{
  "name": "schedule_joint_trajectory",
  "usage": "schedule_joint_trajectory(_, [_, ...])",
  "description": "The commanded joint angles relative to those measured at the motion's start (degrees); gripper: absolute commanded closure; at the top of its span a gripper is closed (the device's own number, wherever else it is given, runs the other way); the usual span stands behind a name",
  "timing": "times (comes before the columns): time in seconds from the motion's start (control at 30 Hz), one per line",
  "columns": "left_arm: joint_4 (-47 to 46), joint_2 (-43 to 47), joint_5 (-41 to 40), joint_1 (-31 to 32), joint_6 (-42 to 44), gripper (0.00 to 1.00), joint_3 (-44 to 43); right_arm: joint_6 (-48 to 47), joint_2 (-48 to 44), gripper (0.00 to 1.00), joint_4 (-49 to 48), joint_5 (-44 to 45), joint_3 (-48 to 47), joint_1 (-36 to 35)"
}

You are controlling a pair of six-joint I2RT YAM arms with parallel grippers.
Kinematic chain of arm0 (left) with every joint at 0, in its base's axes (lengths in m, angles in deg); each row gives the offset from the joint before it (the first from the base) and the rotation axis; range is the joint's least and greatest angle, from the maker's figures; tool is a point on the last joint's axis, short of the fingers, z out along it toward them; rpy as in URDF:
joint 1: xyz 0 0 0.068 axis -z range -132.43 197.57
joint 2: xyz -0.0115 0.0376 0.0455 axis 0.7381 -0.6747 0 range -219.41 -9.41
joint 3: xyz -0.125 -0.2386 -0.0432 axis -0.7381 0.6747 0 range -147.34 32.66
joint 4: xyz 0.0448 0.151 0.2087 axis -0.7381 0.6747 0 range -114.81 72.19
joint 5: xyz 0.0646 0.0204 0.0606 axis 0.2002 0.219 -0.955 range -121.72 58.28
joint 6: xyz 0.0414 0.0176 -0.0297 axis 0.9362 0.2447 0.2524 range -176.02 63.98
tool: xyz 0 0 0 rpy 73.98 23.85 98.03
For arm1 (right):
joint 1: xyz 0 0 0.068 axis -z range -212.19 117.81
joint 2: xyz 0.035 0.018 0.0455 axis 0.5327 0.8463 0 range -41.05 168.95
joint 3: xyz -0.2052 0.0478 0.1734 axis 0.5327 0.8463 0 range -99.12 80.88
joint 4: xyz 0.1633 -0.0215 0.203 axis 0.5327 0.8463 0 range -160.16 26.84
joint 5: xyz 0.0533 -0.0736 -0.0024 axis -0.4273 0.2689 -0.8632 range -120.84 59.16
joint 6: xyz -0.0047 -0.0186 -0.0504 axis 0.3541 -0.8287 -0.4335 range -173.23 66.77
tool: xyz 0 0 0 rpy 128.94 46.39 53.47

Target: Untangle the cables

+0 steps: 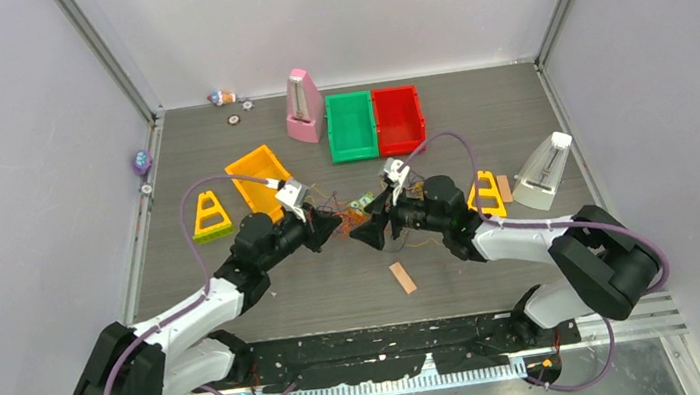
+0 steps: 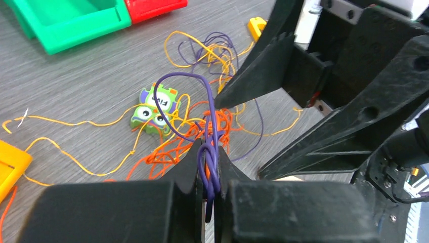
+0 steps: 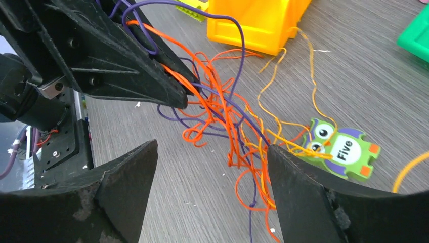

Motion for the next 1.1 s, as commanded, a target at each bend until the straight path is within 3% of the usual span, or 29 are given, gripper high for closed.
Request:
schedule_joint_trajectory(0.0, [-7.94,2.30,4.39,0.17,0.25,1.00,1.28,-2.57,2.09,0.18,1.29,-2.21,-4.67,-0.85])
schedule_joint_trajectory(0.03, [-8.63,2.37,5.15,0.18,0.14,1.00,1.54,-2.53,2.92,0.21,1.71,-2.08,-5.02,-0.98])
schedule_joint_trajectory(0.1, [-9.10,2.36,5.53,0.18,-0.04,1.00,1.55,-2.32,3.86,0.37,2.38,-2.38,-5.96,-1.15])
schedule_joint_trajectory(0.13, [-9.00,2.30,4.85,0.13,-0.14,1.00,1.58,-2.17,4.06,0.56,3.07,-1.51,-6.46,-1.14])
schedule_joint_trajectory(0.17, [-8.64,2.40,3.76,0.14,-0.13,1.00,1.63,-2.07,4.05,0.65,3.74,-0.32,-6.66,-1.20])
schedule_joint_trajectory(0.2, [-8.12,2.79,2.32,0.21,-0.15,1.00,1.78,-1.82,3.59,0.81,4.77,2.90,-6.77,-1.21])
schedule_joint_trajectory(0.27, [-5.94,4.31,-3.38,0.15,-0.07,1.00,2.24,-1.45,1.89,0.93,7.04,11.24,-6.19,-1.27])
schedule_joint_trajectory(0.43, [4.94,9.48,-29.63,0.11,-1.58,1.00,2.87,3.14,-3.44,0.95,13.90,40.73,-2.89,0.82])
schedule_joint_trajectory(0.53, [16.97,10.63,-50.08,0.06,-6.63,1.00,0.70,9.62,-8.12,0.95,14.45,49.34,0.60,4.24])
schedule_joint_trajectory(0.6, [21.61,10.75,-57.62,0.05,-9.56,1.00,-0.35,14.18,-11.07,0.95,14.28,56.02,3.79,6.00])
schedule_joint_trajectory(0.73, [24.21,11.00,-61.68,0.07,-12.33,1.00,-0.75,20.54,-16.87,0.95,14.93,66.79,8.94,7.98])
schedule_joint_trajectory(0.9, [22.97,10.51,-59.29,0.08,-10.80,1.00,-0.85,23.73,-22.48,0.95,15.22,73.53,12.24,8.18])
schedule_joint_trajectory(1.07, [29.18,8.62,-65.79,0.03,-14.92,1.00,-3.32,31.45,-27.96,0.95,24.89,88.74,12.44,8.41])
